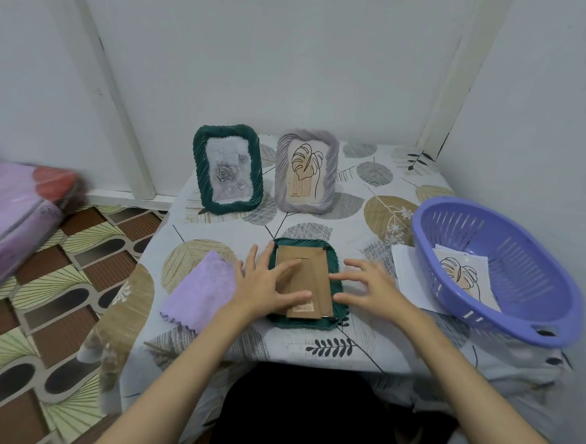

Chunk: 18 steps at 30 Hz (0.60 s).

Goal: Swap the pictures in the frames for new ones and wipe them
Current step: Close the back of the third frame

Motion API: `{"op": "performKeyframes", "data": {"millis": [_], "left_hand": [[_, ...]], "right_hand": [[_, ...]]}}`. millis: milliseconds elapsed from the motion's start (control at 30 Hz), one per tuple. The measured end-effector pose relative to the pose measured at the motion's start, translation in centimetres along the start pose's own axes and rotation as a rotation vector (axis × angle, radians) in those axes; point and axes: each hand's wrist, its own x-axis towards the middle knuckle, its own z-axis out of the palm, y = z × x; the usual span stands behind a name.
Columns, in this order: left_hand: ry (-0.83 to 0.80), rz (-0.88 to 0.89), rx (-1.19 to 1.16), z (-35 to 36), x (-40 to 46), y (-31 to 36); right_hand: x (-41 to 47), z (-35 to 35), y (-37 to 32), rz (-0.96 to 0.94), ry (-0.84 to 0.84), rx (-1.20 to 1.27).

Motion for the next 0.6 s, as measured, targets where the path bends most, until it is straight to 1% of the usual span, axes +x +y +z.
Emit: {"op": "performKeyframes", "data": {"millis": [133,267,400,500,600], "left_hand": [[-0.032,-0.033,0.034,0.9,-0.9,0.2],[-0.035,-0.042,0.03,1.2,-1.3,0.1],[-0.028,-0.043,0.042,1.4,-1.3,0.0],[-0.026,-0.041,0.052,1.5,-1.3,-0.1],[-0.027,-0.036,0.052,1.6,-1.2,-0.1]], "right_hand": [[-1.2,0.7,-0.2,-0.051,-0.064,-0.135],[-1.8,0.7,-0.6,-0.043,-0.063,-0.147],[-1.9,0.7,-0.9,-0.055,-0.068,-0.214],[-2.1,1.2,-0.9,-0.066,-0.032,-0.228],[-2.6,2.5,-0.9,-0.076,0.076,-0.144]]}}
